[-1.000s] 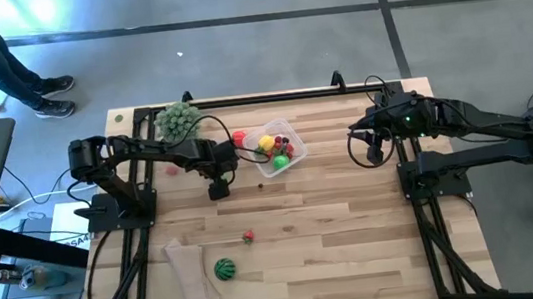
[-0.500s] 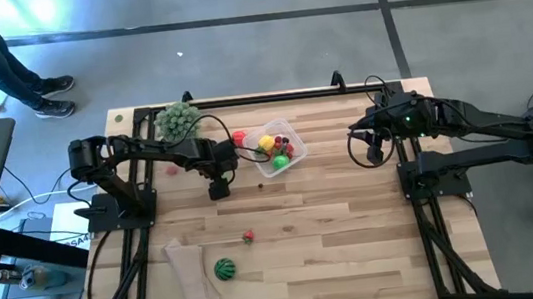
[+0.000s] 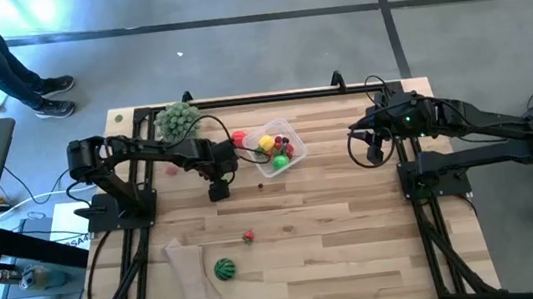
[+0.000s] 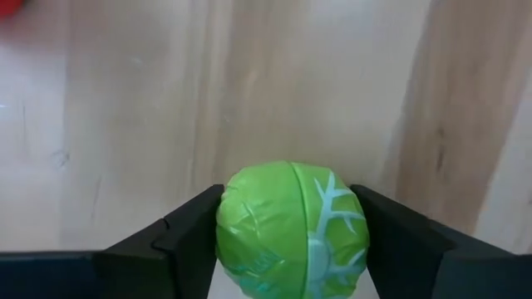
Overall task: Pick and placing Produce into tupperware
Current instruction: Put the green cabbage into the transparent container
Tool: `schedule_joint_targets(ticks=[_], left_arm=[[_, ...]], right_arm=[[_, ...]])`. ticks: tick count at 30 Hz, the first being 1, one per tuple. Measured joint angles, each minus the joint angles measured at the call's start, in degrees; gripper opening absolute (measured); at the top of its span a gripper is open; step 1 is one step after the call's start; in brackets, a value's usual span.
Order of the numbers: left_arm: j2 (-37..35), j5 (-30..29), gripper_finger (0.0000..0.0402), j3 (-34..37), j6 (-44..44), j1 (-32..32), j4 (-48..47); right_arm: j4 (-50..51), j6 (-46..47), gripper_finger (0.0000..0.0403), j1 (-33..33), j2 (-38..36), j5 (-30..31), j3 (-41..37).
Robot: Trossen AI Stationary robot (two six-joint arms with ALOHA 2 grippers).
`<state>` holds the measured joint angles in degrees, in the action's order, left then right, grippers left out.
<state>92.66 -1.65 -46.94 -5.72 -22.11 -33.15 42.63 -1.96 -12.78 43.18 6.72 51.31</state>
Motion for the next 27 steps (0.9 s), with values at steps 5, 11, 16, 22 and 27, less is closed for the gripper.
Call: schedule_joint_targets(ticks=[5, 11, 16, 22, 27], left_arm=[[-1.65, 1.45, 0.0246, 0.00, 0.16, 0.00, -0.45], [-4.37, 3.80, 0.0229, 0.00, 0.18, 0.00, -0.42], [-7.28, 4.29, 0.0235, -1.86, 0.65, 0.00, -1.88], [-10.24, 6.47, 0.0238, -6.67, 1.05, 0.00, -3.14], [-10.88, 7.67, 0.0231, -12.94, 0.07, 0.00, -3.35]], right_arm=[[0.00, 0.01, 0.0076, 0.02, 0.00, -0.02, 0.00], [0.00, 0.01, 0.0076, 0.01, 0.00, -0.02, 0.00], [-0.02, 0.01, 0.0076, 0.00, 0.00, -0.02, 0.00], [-0.02, -0.01, 0.0076, 0.00, -0.01, -0.02, 0.00], [-0.02, 0.01, 0.0076, 0.00, 0.00, -0.02, 0.00]])
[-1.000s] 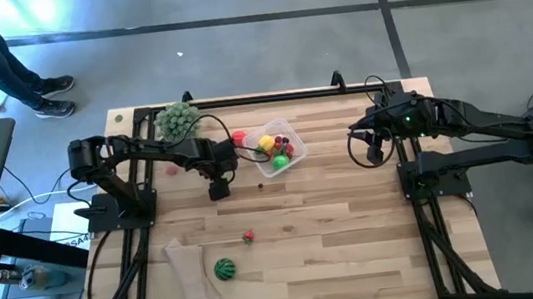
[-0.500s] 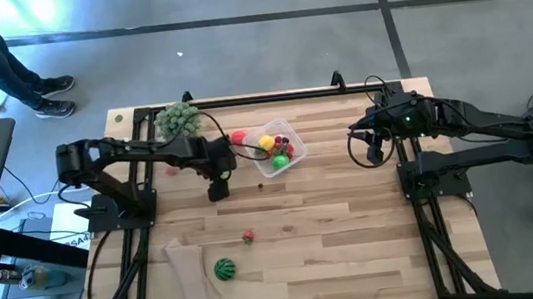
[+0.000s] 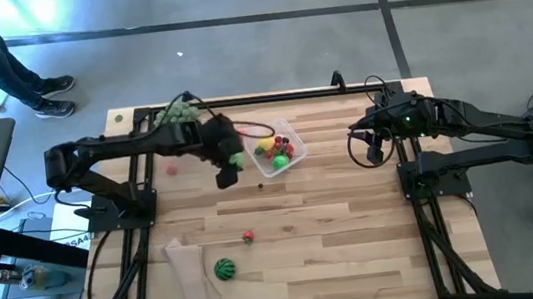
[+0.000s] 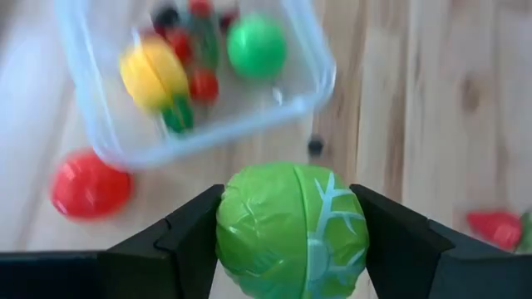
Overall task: Pick and placing Produce into tupperware
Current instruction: Put the green cabbage into the transparent container
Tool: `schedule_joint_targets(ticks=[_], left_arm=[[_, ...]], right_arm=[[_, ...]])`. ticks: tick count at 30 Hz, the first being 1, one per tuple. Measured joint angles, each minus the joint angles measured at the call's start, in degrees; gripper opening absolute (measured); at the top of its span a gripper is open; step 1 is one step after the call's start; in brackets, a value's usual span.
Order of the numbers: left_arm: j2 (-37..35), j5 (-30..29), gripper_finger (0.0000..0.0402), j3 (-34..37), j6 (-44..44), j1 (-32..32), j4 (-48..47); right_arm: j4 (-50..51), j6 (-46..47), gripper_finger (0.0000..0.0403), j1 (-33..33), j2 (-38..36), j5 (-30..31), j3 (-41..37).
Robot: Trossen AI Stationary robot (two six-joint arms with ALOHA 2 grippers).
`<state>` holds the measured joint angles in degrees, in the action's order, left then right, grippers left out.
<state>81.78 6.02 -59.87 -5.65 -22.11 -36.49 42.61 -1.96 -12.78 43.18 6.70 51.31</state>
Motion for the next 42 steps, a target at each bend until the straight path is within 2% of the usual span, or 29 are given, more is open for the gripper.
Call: schedule_joint_targets(ticks=[5, 11, 18, 31, 42], left_arm=[[0.00, -0.06, 0.0239, -6.71, -0.64, 0.00, 2.00], [0.59, 1.02, 0.0242, -11.69, -2.14, 0.00, 9.54], [7.26, 3.57, 0.0243, -14.96, -3.63, -0.02, 16.18], [27.10, 3.51, 0.0243, -27.06, -5.91, -3.08, 15.51], [33.57, 0.37, 0.0243, -27.22, -4.82, -6.98, 9.73]], right_arm=[[0.00, -0.01, 0.0076, 0.00, -0.01, 0.00, 0.00], [0.02, -0.02, 0.0076, 0.00, -0.02, 0.00, 0.00], [0.00, 0.00, 0.0076, 0.00, -0.02, 0.02, 0.00], [0.00, 0.00, 0.0076, 0.00, 0.00, -0.01, 0.00], [0.00, 0.00, 0.0076, 0.02, -0.01, 0.00, 0.00]])
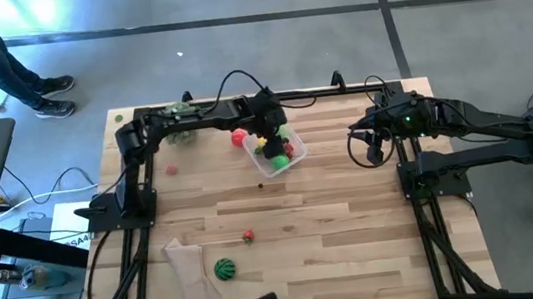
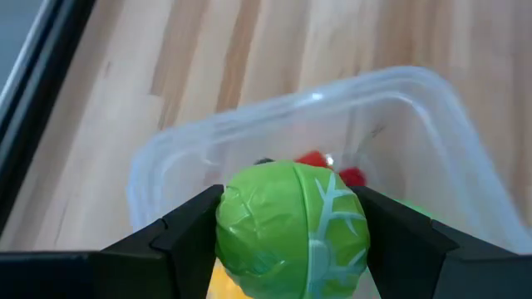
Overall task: Pick and placing Produce into tupperware
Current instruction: Put the green cabbage into the transparent container
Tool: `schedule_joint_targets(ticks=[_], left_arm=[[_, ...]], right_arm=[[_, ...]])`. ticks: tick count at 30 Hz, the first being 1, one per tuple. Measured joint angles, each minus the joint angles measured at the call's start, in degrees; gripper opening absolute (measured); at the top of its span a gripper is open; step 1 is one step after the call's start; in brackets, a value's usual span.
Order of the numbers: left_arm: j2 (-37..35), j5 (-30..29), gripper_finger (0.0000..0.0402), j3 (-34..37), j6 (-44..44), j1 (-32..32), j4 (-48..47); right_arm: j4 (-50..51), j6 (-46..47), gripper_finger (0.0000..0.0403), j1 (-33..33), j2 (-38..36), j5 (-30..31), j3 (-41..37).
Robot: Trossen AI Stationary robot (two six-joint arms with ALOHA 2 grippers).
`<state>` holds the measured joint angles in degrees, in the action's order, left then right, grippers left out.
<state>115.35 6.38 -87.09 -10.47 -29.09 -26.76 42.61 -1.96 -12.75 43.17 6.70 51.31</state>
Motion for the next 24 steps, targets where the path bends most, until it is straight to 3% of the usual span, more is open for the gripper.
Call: schedule_joint_targets(ticks=[24], left_arm=[[4.83, 1.56, 0.0243, -0.02, 1.56, -2.03, 3.81]], right_arm=[[0.00, 0.00, 0.0076, -0.02, -0.02, 0.02, 0.00]])
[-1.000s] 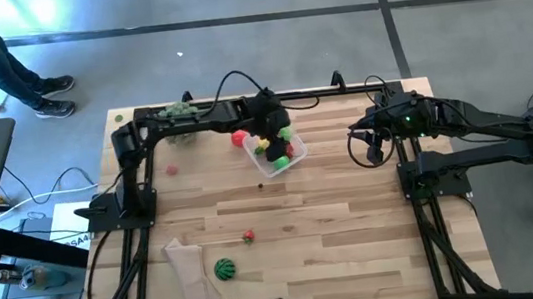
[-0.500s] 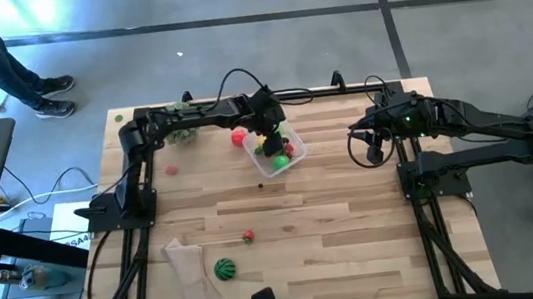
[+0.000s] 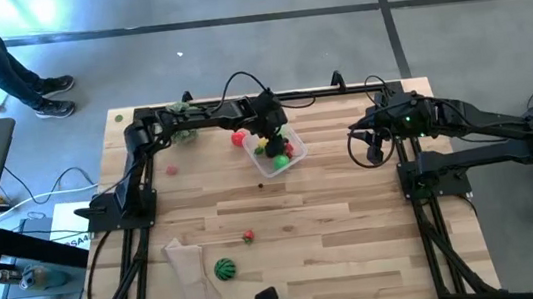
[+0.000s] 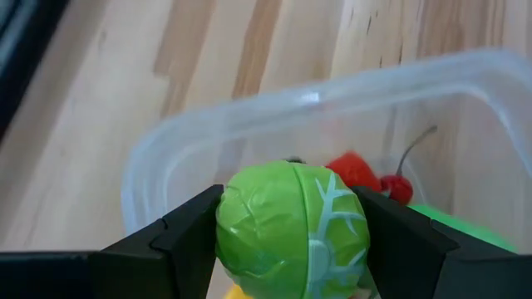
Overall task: Pick and placing Produce into tupperware
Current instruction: Put the green cabbage into the transparent container
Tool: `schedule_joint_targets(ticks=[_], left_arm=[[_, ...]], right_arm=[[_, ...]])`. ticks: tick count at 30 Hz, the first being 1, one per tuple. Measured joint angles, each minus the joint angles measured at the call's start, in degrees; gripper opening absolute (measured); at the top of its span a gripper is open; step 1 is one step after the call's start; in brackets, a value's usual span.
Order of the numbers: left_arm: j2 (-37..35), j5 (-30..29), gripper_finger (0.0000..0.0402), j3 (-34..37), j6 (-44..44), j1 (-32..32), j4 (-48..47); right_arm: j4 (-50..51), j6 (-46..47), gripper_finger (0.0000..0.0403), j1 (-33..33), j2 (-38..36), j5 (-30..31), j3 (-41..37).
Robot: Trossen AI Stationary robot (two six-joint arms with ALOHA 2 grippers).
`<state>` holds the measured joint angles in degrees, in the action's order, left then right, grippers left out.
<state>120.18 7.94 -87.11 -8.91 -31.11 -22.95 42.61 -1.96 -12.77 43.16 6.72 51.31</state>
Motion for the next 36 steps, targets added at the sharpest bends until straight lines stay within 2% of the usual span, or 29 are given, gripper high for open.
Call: schedule_joint_targets(ticks=[28, 36], left_arm=[[0.05, 0.01, 0.0244, 0.02, 0.30, 0.00, 0.10], [0.02, 0.00, 0.0283, 0.02, 1.17, 0.00, 0.10]], right_arm=[[0.00, -0.01, 0.0076, 0.01, 0.00, 0.00, 0.00], [0.00, -0.02, 0.0076, 0.01, 0.00, 0.00, 0.00]])
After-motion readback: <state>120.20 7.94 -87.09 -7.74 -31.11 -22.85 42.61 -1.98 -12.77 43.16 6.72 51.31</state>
